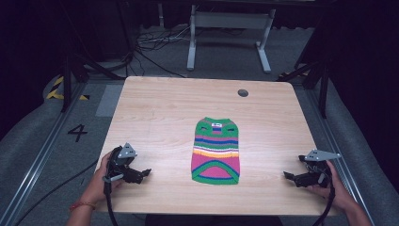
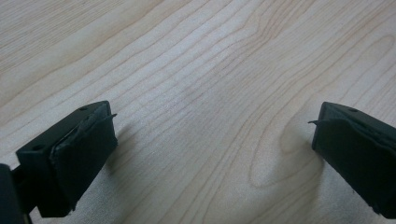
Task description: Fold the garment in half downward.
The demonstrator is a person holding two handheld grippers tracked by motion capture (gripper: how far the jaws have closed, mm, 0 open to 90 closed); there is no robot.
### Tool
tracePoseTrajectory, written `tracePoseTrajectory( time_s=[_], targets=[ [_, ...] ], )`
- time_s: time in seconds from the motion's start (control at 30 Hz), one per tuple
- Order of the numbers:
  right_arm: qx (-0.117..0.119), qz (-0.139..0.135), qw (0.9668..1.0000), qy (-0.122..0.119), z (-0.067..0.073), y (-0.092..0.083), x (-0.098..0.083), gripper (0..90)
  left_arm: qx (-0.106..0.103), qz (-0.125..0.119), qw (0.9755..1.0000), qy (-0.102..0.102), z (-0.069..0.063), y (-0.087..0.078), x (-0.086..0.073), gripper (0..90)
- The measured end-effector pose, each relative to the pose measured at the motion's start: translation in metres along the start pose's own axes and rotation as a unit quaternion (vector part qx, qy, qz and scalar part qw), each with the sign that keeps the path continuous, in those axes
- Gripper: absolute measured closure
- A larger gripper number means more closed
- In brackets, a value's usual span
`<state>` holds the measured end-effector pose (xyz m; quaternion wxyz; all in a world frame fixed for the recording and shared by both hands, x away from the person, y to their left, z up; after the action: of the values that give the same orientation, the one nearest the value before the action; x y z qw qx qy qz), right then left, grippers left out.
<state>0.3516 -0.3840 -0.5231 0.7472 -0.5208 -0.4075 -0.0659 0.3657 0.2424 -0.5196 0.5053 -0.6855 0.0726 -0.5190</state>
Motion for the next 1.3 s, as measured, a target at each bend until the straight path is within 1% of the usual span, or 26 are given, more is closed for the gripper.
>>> tracePoseTrajectory(
  time_s=[0.07,0.17,0.23,0.3,0.37,0.4,0.5,0.53,0.57,0.6,0.63,0.67,0.7,0.73,0.77,0.83,0.87,0.9,0.97,1.03,1.07,1.1,1.13,1.2,1.23,1.3],
  targets=[
    [0.000,0.000,1.0000,0.000,0.000,0.000,0.000,0.0,0.001,0.000,1.0000,0.001,0.000,0.000,0.000,0.0],
    [0.000,0.000,1.0000,0.000,0.000,0.000,0.000,0.0,0.002,0.001,1.0000,-0.005,-0.001,0.000,0.000,0.0],
    [0.001,0.000,1.0000,0.000,-0.001,0.000,0.000,0.1,0.006,0.000,1.0000,-0.002,-0.001,-0.001,-0.001,0.0],
    [0.000,0.000,1.0000,0.000,-0.001,0.000,0.000,0.1,0.003,0.000,1.0000,-0.006,-0.001,0.000,0.000,0.0],
    [-0.002,0.000,1.0000,0.001,-0.002,0.000,0.000,0.2,-0.003,0.001,1.0000,0.004,0.001,0.000,0.000,0.0],
    [-0.003,0.001,1.0000,0.002,-0.002,0.000,0.001,0.2,-0.003,0.001,1.0000,0.004,0.001,0.000,0.000,0.0],
    [-0.006,0.003,1.0000,0.005,-0.004,0.002,0.003,0.7,-0.006,0.018,0.9998,0.005,0.002,0.000,0.004,0.1],
    [-0.006,0.004,1.0000,0.004,-0.004,0.002,0.005,2.0,-0.007,0.027,0.9996,0.008,0.003,0.000,0.006,0.6],
    [-0.003,0.007,1.0000,-0.001,-0.004,0.002,0.006,4.5,-0.011,0.036,0.9993,0.005,0.003,0.000,0.008,1.2],
    [0.001,0.011,0.9999,-0.006,-0.003,0.002,0.007,8.4,-0.014,0.039,0.9991,0.011,0.004,-0.001,0.010,2.8],
    [0.002,0.017,0.9998,-0.009,-0.003,0.001,0.010,15.4,-0.016,0.039,0.9991,0.012,0.004,-0.001,0.011,6.2],
    [0.002,0.018,0.9998,-0.011,-0.003,0.001,0.013,21.3,-0.021,0.037,0.9990,0.016,0.005,-0.001,0.013,10.6],
    [-0.005,0.019,0.9997,-0.013,-0.002,0.001,0.016,21.1,-0.030,0.036,0.9986,0.026,0.007,-0.001,0.017,17.0],
    [-0.005,0.019,0.9997,-0.014,-0.002,0.002,0.020,19.4,-0.031,0.036,0.9985,0.025,0.007,0.000,0.019,23.9],
    [-0.001,0.018,0.9997,-0.014,-0.002,0.003,0.023,21.7,-0.029,0.034,0.9986,0.029,0.009,0.001,0.022,24.7],
    [0.007,0.010,0.9998,-0.016,0.000,0.004,0.031,24.0,-0.031,0.019,0.9991,0.020,0.013,0.004,0.032,23.9],
    [0.009,0.009,0.9996,-0.025,0.002,0.006,0.039,25.9,-0.030,0.017,0.9992,0.021,0.015,0.004,0.035,24.4],
    [0.011,0.006,0.9996,-0.026,0.003,0.007,0.043,27.1,-0.034,0.006,0.9992,0.020,0.017,0.006,0.041,25.0],
    [0.015,-0.004,0.9994,-0.030,0.006,0.011,0.056,30.9,-0.038,0.000,0.9992,0.014,0.019,0.011,0.050,28.1],
    [0.016,-0.010,0.9994,-0.030,0.009,0.017,0.071,34.6,-0.040,-0.003,0.9989,0.024,0.023,0.017,0.064,28.3],
    [0.020,-0.012,0.9993,-0.028,0.010,0.021,0.078,36.5,-0.040,-0.003,0.9989,0.024,0.023,0.017,0.064,28.9],
    [0.020,-0.012,0.9993,-0.028,0.010,0.021,0.078,36.5,-0.042,-0.004,0.9988,0.024,0.024,0.021,0.072,28.9],
    [0.022,-0.013,0.9993,-0.029,0.012,0.026,0.086,37.5,-0.042,-0.004,0.9986,0.031,0.026,0.026,0.081,29.3],
    [0.025,-0.015,0.9990,-0.034,0.016,0.036,0.100,38.2,-0.040,-0.003,0.9985,0.036,0.028,0.034,0.093,31.7],
    [0.025,-0.015,0.9990,-0.034,0.016,0.036,0.100,38.2,-0.040,-0.003,0.9985,0.036,0.028,0.034,0.093,32.5],
    [0.034,-0.024,0.9986,-0.033,0.017,0.046,0.115,39.7,-0.036,0.010,0.9976,0.058,0.031,0.044,0.105,32.7]
  ],
)
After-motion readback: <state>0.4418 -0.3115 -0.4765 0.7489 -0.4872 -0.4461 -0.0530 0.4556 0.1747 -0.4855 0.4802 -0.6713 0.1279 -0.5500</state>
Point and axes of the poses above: each handheld gripper's, and its own axes: y roughly forward along the jaws, x roughly out of its top, z roughly to its left, the point moved 2 cm from there along y, roughly forward along the jaws, and after that the axes turned 8 degrees about y, right-handed, at the moved point
